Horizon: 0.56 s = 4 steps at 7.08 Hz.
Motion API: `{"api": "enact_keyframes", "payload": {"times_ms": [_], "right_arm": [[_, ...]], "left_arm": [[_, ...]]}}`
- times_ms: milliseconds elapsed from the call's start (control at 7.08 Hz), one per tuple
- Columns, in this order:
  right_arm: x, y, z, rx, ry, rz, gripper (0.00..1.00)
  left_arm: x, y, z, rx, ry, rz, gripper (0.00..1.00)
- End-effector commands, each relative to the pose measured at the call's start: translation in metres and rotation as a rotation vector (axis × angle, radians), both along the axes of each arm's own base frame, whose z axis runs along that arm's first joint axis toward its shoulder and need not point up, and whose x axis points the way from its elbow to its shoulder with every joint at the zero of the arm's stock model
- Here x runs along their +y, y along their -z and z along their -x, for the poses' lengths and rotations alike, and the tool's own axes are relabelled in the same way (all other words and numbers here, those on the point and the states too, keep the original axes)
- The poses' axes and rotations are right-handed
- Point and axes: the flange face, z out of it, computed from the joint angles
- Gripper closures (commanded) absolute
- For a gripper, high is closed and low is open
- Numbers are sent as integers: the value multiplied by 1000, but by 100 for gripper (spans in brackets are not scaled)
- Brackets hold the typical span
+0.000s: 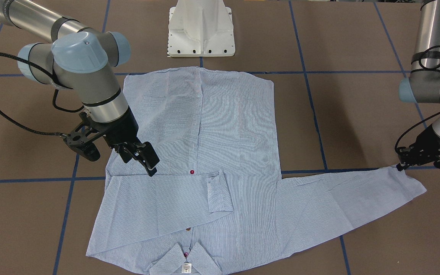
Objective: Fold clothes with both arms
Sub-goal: 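Release the sleeve and withdraw the right gripper while the left gripper grasps the other cuff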
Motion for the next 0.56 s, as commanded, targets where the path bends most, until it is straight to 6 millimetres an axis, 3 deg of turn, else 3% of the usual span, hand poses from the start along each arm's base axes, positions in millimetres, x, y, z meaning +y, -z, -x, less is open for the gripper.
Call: {"api": "enact_keyframes", "payload": {"times_ms": [0,141,424], "right_arm": [[6,-30,-17,43,33,-20,1],[4,-58,-37,105,64,-63,1],[-7,-116,-79,223,112,-109,1]], "left_arm": [[-36,119,-13,106,90,-4,100],[-44,180,-28,128,97,-39,100],[-28,301,-115,190,39,-22,100]]}}
